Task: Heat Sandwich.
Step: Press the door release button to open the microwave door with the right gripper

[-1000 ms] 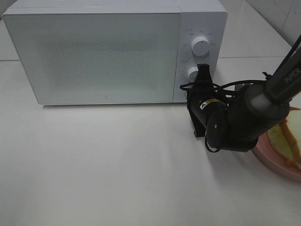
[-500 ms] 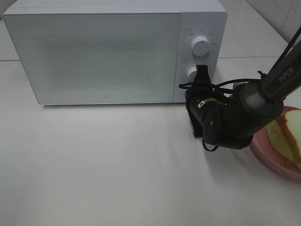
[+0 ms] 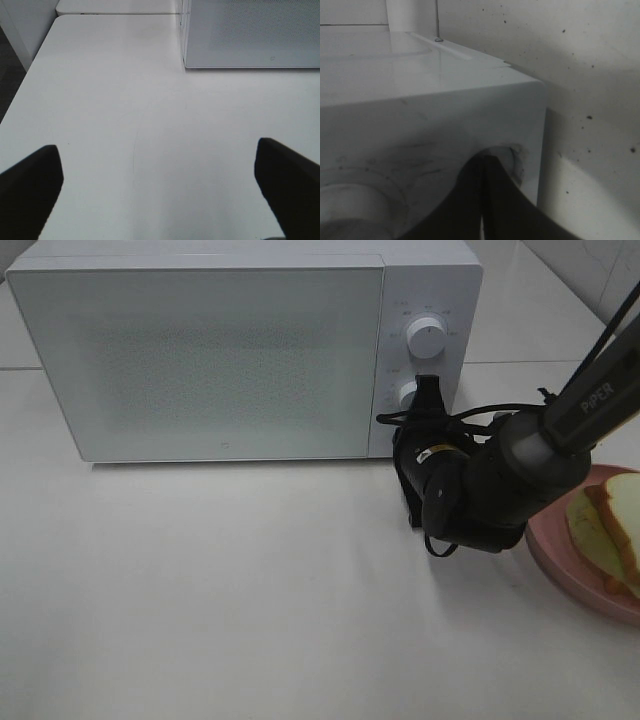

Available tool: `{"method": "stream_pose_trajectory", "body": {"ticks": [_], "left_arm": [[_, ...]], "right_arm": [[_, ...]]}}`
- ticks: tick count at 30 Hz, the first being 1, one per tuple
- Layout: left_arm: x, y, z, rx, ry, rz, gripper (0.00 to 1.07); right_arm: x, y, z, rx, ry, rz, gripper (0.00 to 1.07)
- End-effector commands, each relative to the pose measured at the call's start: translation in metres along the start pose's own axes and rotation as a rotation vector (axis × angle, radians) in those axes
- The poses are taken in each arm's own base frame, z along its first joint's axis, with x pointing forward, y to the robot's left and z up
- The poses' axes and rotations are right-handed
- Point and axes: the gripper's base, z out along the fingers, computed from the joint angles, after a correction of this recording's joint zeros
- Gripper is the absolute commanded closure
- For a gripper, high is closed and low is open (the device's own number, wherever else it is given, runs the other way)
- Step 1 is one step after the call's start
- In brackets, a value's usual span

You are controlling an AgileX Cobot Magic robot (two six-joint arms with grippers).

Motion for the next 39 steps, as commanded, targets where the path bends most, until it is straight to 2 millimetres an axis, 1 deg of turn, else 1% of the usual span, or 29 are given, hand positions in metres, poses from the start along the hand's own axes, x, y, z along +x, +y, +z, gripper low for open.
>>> {"method": "stream_pose_trajectory", "body": {"ticks": [1, 2, 7, 16, 29, 34, 39], "left_arm": [[0.001, 0.0, -0.003, -0.002, -0.04, -0.001, 0.03], [0.001, 0.0, -0.003, -0.002, -0.04, -0.001, 0.03], [0.001, 0.0, -0.003, -0.002, -0.04, -0.001, 0.03], [0.001, 0.0, -0.003, -0.002, -0.04, -0.001, 0.03], [0.001, 0.0, -0.003, -0.002, -0.04, -0.001, 0.03], [0.001, 0.0, -0.003, -0.002, -0.04, -0.001, 0.03], [0.001, 0.0, -0.003, -0.002, -0.04, -0.001, 0.03]], "right_arm": [[-0.009, 0.043, 0.015, -0.232, -0.046, 0.015, 1.07], [-0.009, 0.047, 0.019, -0.241, -0.052, 0.003, 1.07], [-0.008, 0.052, 0.027, -0.259, -0.051, -0.003, 1.07], [-0.007, 0.051, 0.028, -0.249, -0.043, -0.01, 1.07], [-0.005, 0.045, 0.029, -0.192, -0.02, -0.016, 1.07], [-0.003, 0.041, 0.029, -0.156, 0.008, -0.007, 1.07], [0.0, 0.042, 0.028, -0.138, 0.044, -0.024, 1.07]]}}
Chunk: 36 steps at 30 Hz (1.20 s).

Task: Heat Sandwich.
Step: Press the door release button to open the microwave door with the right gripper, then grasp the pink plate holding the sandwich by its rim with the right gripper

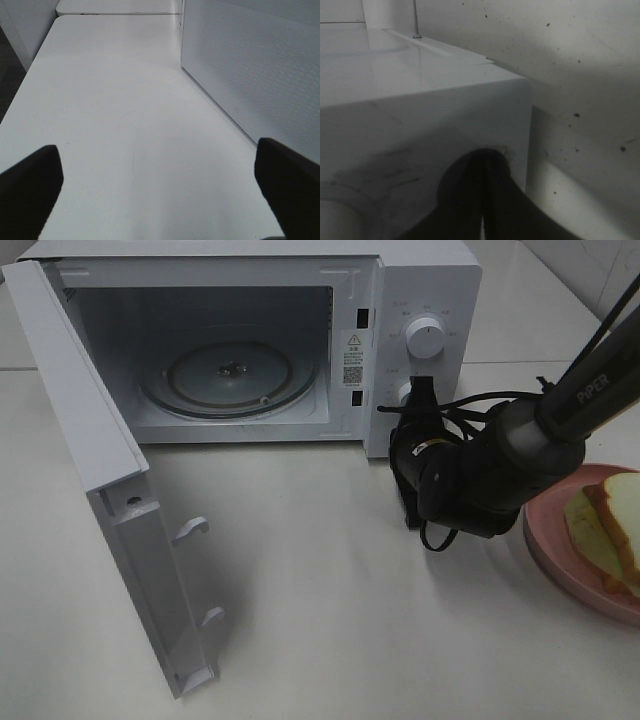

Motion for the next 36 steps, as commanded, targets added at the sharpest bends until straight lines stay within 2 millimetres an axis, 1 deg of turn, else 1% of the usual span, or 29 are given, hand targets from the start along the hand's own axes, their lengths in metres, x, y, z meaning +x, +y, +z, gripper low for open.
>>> {"method": "stream_pose_trajectory", "body": {"ticks": [1, 3, 8, 13, 16, 18, 22, 23, 27, 29, 31, 34, 36], "left_arm": [[0.001, 0.0, -0.003, -0.002, -0.04, -0.001, 0.03], [0.001, 0.0, -0.003, -0.002, -0.04, -0.001, 0.03], [0.001, 0.0, -0.003, -0.002, -0.04, -0.001, 0.03], [0.001, 0.0, -0.003, -0.002, -0.04, -0.001, 0.03], [0.001, 0.0, -0.003, -0.002, -0.04, -0.001, 0.03], [0.001, 0.0, -0.003, -0.002, -0.04, -0.001, 0.03], [0.001, 0.0, -0.003, -0.002, -0.04, -0.001, 0.03], [0.001, 0.0, -0.003, -0.002, -0.04, -0.001, 0.03], [0.001, 0.0, -0.003, -0.002, -0.04, -0.001, 0.03], [0.001, 0.0, -0.003, -0.002, -0.04, -0.001, 0.03], [0.001, 0.0, -0.003, -0.002, -0.04, -0.001, 0.03], [0.001, 0.0, -0.003, -0.002, -0.04, -0.001, 0.03], [0.001, 0.0, -0.003, -0.002, -0.04, -0.001, 0.03]], "right_arm": [[-0.002, 0.041, 0.013, -0.194, 0.032, -0.031, 1.07], [-0.003, 0.038, 0.007, -0.162, 0.047, -0.043, 1.07], [-0.006, 0.032, 0.002, -0.145, 0.054, -0.043, 1.07], [-0.01, 0.022, -0.012, -0.089, 0.096, -0.038, 1.07], [-0.012, 0.019, -0.017, -0.071, 0.096, -0.042, 1.07], [-0.013, 0.018, -0.02, -0.063, 0.101, -0.048, 1.07], [-0.015, 0.018, -0.033, -0.037, 0.131, -0.079, 1.07], [-0.015, 0.018, -0.033, -0.037, 0.131, -0.079, 1.07], [-0.02, 0.014, -0.047, 0.036, 0.15, -0.106, 1.07], [-0.02, 0.015, -0.05, 0.045, 0.156, -0.114, 1.07], [-0.021, 0.014, -0.058, 0.081, 0.183, -0.158, 1.07], [-0.021, 0.013, -0.064, 0.117, 0.205, -0.182, 1.07], [-0.022, 0.012, -0.074, 0.162, 0.233, -0.227, 1.07]]}}
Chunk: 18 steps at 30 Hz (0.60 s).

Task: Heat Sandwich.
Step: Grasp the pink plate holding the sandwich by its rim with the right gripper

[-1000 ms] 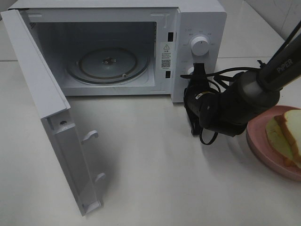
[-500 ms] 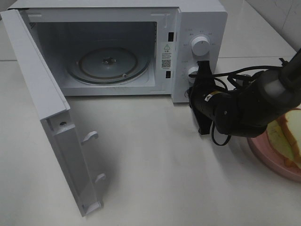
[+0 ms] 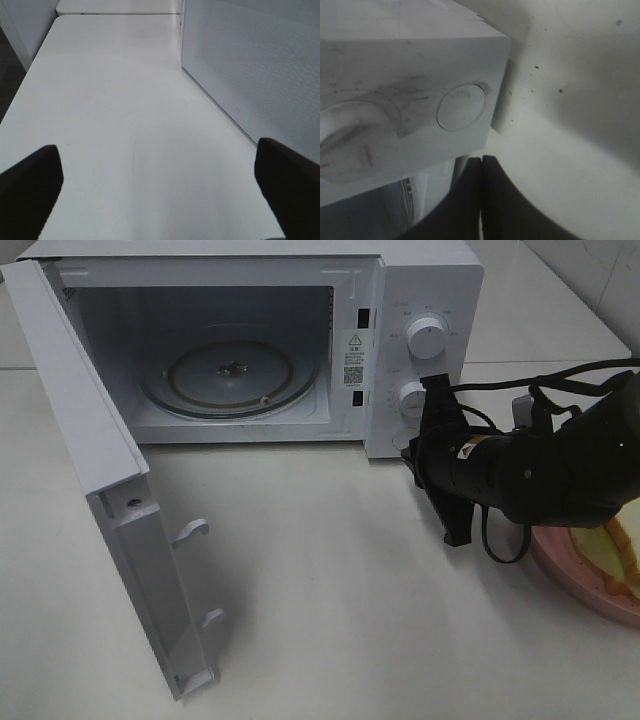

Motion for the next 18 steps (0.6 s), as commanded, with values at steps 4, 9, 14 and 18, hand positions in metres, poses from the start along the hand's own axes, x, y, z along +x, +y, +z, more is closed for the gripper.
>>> {"method": "stream_pose_trajectory", "body": {"ticks": [4, 9, 14, 18], "left_arm": [[0.001, 0.0, -0.003, -0.002, -0.04, -0.001, 0.03], [0.001, 0.0, -0.003, -0.002, -0.04, -0.001, 0.03], [0.001, 0.0, -0.003, -0.002, -0.04, -0.001, 0.03], [0.001, 0.0, -0.003, -0.002, -0.04, -0.001, 0.03]], "right_arm": [[0.001, 0.001, -0.022, 0.092, 0.069, -0.146, 1.06], [0.003, 0.006, -0.037, 0.143, 0.125, -0.296, 1.05], [0.005, 0.009, -0.052, 0.191, 0.196, -0.477, 1.05], [0.007, 0.01, -0.064, 0.216, 0.273, -0.706, 1.03]]}}
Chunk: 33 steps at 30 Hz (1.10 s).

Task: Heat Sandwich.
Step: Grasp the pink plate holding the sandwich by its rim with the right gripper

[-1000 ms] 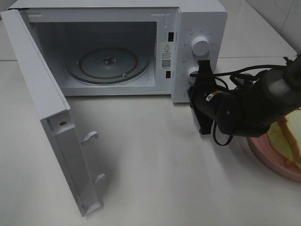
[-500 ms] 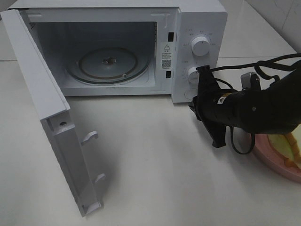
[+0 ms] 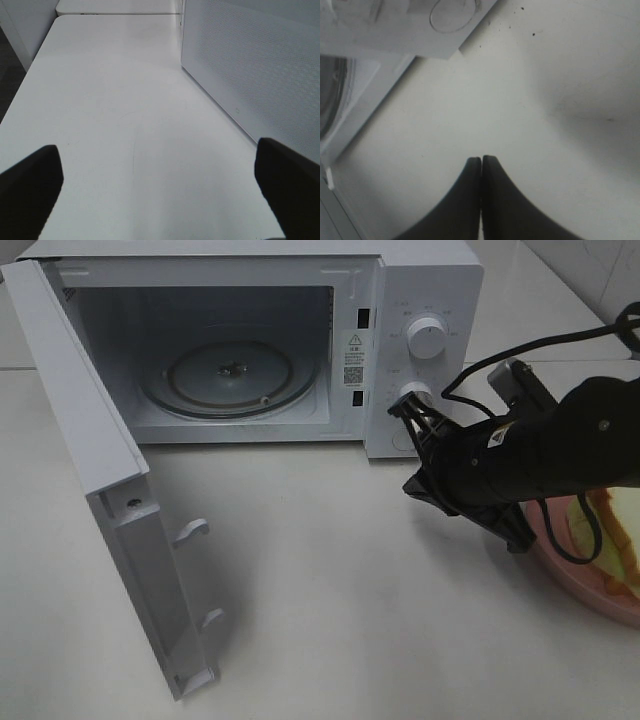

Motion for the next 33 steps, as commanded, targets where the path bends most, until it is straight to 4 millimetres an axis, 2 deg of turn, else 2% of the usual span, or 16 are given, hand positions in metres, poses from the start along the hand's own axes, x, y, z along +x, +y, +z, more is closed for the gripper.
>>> {"method": "stream_pose_trajectory", "body": {"ticks": [1, 2, 5, 6, 8, 10, 17, 20, 21, 22, 25, 26, 29, 30, 31, 33], "left_arm": [[0.001, 0.0, -0.003, -0.002, -0.04, -0.001, 0.03], [0.001, 0.0, -0.003, -0.002, -0.04, -0.001, 0.03], [0.001, 0.0, -0.003, -0.002, -0.04, -0.001, 0.03], [0.001, 0.0, -0.003, -0.002, -0.04, -0.001, 0.03], [0.001, 0.0, -0.003, -0.002, -0.04, -0.001, 0.03], [0.001, 0.0, -0.003, -0.002, -0.04, -0.001, 0.03], [0.001, 0.0, -0.003, -0.002, -0.04, -0.001, 0.03], [0.001, 0.0, -0.003, -0.002, -0.04, -0.001, 0.03], [0.001, 0.0, -0.003, -0.002, -0.04, -0.001, 0.03], [0.001, 0.0, -0.003, -0.002, -0.04, -0.001, 0.03], [0.001, 0.0, -0.003, -0.002, -0.04, -0.001, 0.03], [0.001, 0.0, -0.003, -0.002, -0.04, -0.001, 0.03], [0.001, 0.0, -0.003, -0.002, -0.04, -0.001, 0.03], [0.001, 0.0, -0.003, -0.002, -0.04, -0.001, 0.03], [0.001, 0.0, -0.003, -0.002, -0.04, -0.001, 0.03], [0.001, 0.0, -0.003, -0.002, -0.04, -0.001, 0.03]], "right_arm": [[0.003, -0.002, -0.011, 0.034, 0.065, -0.234, 1.03], [0.003, -0.002, -0.011, 0.034, 0.065, -0.234, 1.03], [0.006, -0.003, -0.02, 0.051, 0.126, -0.46, 1.02], [0.006, -0.003, -0.02, 0.051, 0.126, -0.46, 1.02], [0.008, -0.004, -0.025, 0.058, 0.163, -0.62, 1.0], [0.009, -0.005, -0.028, 0.065, 0.186, -0.701, 0.99], [0.009, -0.002, -0.039, 0.113, 0.282, -0.806, 0.91], [0.006, 0.0, -0.045, 0.188, 0.363, -0.893, 0.82], [0.006, 0.0, -0.045, 0.188, 0.363, -0.893, 0.82], [0.003, 0.002, -0.048, 0.228, 0.393, -0.936, 0.75], [0.0, 0.004, -0.053, 0.275, 0.42, -0.983, 0.66], [0.0, 0.004, -0.053, 0.275, 0.42, -0.983, 0.66], [-0.005, 0.007, -0.057, 0.318, 0.439, -1.022, 0.47], [-0.005, 0.007, -0.057, 0.318, 0.439, -1.022, 0.47], [-0.008, 0.011, -0.059, 0.327, 0.435, -1.037, 0.34], [-0.01, 0.015, -0.06, 0.326, 0.427, -1.046, 0.19]]}}
